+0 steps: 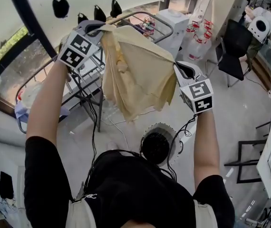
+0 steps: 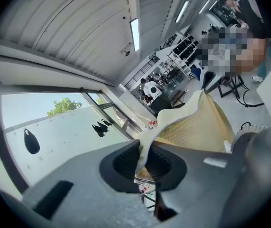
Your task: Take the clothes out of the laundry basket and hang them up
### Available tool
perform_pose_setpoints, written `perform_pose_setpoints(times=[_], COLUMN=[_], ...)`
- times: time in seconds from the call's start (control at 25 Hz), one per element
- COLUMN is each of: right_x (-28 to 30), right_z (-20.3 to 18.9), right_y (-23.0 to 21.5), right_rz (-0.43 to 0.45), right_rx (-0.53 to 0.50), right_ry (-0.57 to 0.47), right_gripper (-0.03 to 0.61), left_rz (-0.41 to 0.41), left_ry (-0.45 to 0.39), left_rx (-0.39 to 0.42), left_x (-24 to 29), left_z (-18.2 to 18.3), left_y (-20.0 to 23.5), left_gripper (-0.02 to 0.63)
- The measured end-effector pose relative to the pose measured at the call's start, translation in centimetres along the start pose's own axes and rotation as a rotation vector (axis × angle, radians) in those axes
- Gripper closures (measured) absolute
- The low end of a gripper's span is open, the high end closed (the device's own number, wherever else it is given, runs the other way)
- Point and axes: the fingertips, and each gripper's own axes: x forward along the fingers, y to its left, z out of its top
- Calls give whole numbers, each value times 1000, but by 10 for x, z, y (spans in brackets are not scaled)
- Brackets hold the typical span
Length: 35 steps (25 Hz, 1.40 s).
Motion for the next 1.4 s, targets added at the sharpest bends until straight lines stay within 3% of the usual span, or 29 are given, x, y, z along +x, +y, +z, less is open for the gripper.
perform_pose_setpoints(times=[0.2,0.52,0.68,0.92,1.2,1.4], right_x=[39,148,218,321,411,453], right_z=[43,116,152,208,240,242], right_y=[24,52,45,33,43,56], right_rz=[74,154,152,151,192,251], right_rx=[-49,-156,-181,-202,-201,-209], right_ry=[-52,-103,-124,-151,-178,-188], right_gripper=[554,554,554,554,554,554], left_rz=[70,125,106,117,290,341], left_ry=[16,-45,-83,-69,-67,-26], left_rx=[14,63,73,82,17,53], left_x=[6,39,72,116,132,128], left_z=[-9,-33,-63,-116,-173,-199], left_y=[48,118,168,264,384,419], left_gripper=[604,604,604,603,604,604])
